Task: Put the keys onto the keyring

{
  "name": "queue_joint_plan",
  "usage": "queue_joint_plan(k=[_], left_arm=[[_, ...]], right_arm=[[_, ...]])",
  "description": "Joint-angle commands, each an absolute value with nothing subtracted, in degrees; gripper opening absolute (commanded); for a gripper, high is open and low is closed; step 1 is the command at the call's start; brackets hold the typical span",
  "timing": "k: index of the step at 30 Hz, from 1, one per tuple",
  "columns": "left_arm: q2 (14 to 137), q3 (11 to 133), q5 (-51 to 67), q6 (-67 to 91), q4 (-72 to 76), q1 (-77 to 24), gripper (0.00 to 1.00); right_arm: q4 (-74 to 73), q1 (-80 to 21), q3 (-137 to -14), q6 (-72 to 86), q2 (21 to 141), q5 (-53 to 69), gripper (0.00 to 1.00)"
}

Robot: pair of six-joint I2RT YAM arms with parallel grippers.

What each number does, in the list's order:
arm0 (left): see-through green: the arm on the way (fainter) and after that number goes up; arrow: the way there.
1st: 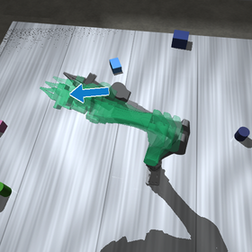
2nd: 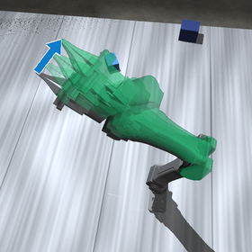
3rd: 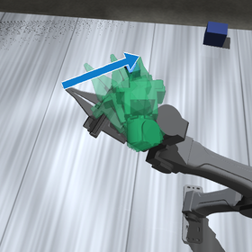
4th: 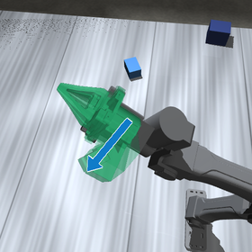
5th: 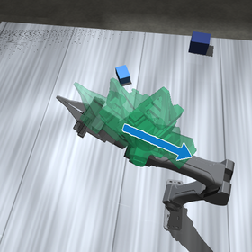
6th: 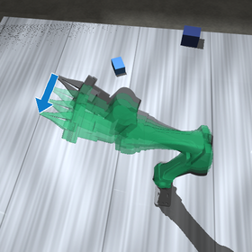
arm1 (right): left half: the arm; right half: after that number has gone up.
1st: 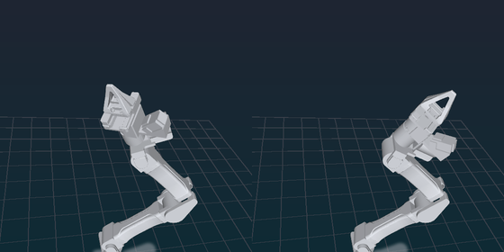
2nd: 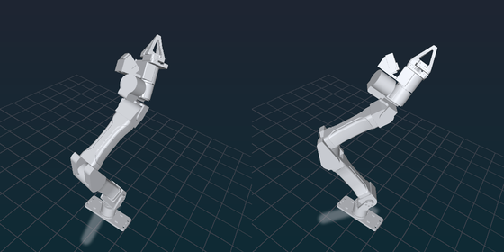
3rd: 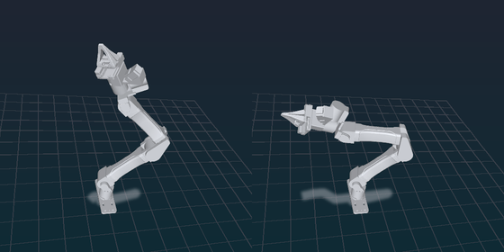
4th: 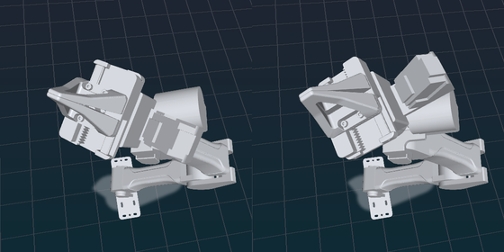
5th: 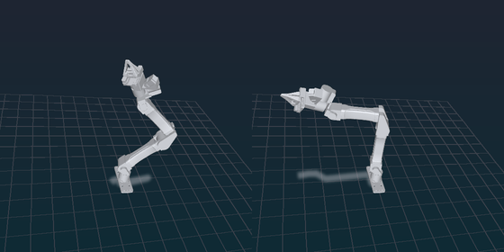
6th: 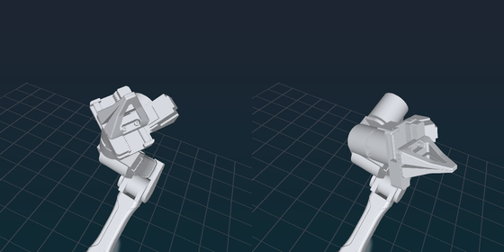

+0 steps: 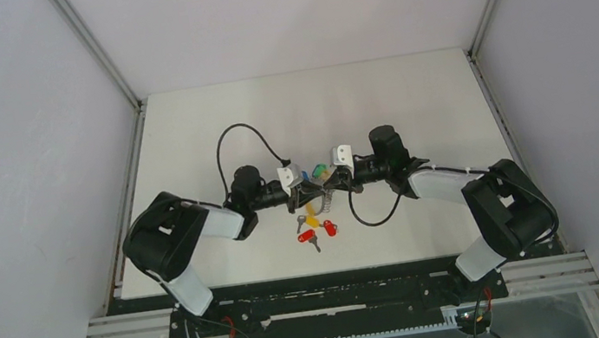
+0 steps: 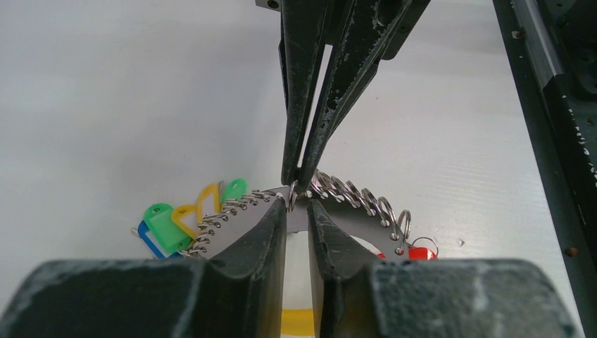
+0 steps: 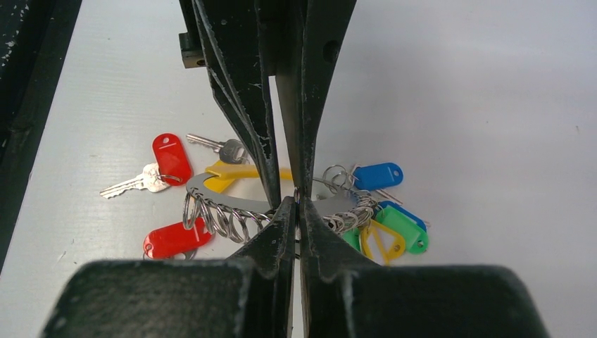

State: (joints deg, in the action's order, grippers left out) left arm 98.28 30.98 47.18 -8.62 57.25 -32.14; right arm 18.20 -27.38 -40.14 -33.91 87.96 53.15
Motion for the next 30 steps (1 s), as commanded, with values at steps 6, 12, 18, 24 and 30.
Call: queue_joint_plan(k=[6, 12, 18, 24, 30], left_arm=[[97.3, 32.7, 45.7, -10.7, 57.7, -32.7, 0.04], [94.5, 32.8, 43.9, -14.2, 51.6, -32.7, 0.00], [90.7, 37.0, 39.5, -20.7, 32.0, -33.3, 0.00], [89.6, 42.2, 35.2, -26.6, 16.1, -34.7, 0.00], [89.2, 44.6, 34.6, -27.2, 11.4, -35.0, 0.00]], right_arm=[[19.6, -27.5, -42.6, -35.3, 87.5, 56.0, 0.00], [18.4, -27.3, -42.5, -35.1, 87.3, 55.2, 0.00], [14.3, -26.6, -42.5, -34.8, 84.6, 53.6, 0.19], [10.9, -25.7, -42.5, -34.6, 83.3, 52.2, 0.25], [15.5, -25.5, -42.5, -32.0, 85.0, 52.6, 0.23]])
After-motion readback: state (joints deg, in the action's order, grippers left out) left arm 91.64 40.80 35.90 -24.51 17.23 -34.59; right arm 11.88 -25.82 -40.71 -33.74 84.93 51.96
